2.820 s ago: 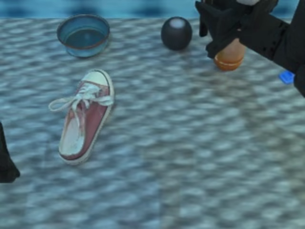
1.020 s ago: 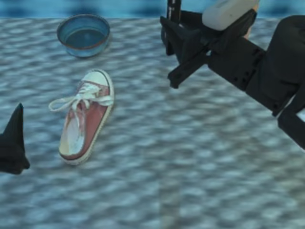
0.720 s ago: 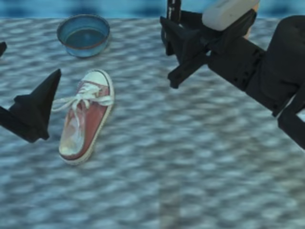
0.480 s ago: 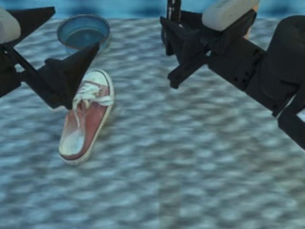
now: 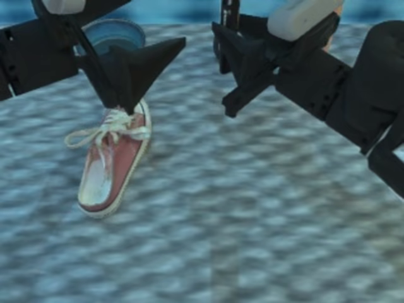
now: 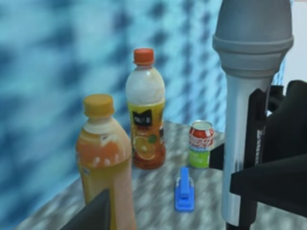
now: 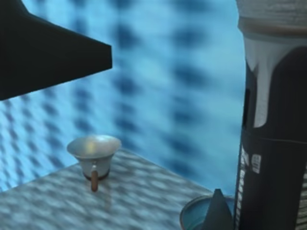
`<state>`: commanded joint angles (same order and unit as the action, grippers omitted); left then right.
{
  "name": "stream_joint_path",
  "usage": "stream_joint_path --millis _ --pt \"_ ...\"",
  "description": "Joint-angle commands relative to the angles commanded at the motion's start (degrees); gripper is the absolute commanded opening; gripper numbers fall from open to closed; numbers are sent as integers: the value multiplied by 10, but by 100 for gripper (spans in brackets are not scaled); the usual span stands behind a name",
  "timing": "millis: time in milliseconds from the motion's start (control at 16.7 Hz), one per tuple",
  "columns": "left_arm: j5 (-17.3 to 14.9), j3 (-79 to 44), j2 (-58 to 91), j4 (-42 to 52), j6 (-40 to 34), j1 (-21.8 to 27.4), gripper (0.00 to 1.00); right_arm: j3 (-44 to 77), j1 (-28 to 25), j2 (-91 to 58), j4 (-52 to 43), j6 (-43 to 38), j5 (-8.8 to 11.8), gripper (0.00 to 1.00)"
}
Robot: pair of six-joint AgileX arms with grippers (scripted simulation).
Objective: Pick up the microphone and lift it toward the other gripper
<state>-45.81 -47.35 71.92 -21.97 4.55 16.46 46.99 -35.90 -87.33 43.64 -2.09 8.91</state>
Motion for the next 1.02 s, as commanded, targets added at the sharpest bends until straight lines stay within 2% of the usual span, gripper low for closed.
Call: stream_joint_path --millis 360,480,840,1020 --pt "6 -6 7 -2 0 4 100 0 0 0 0 0 0 0" --pt "24 -30 38 -9 -1 25 100 0 0 0 0 0 0 0" --pt "106 -126 158 -37 -5 108 100 0 0 0 0 0 0 0" --pt "121 -142 179 -42 -6 124 100 0 0 0 0 0 0 0"
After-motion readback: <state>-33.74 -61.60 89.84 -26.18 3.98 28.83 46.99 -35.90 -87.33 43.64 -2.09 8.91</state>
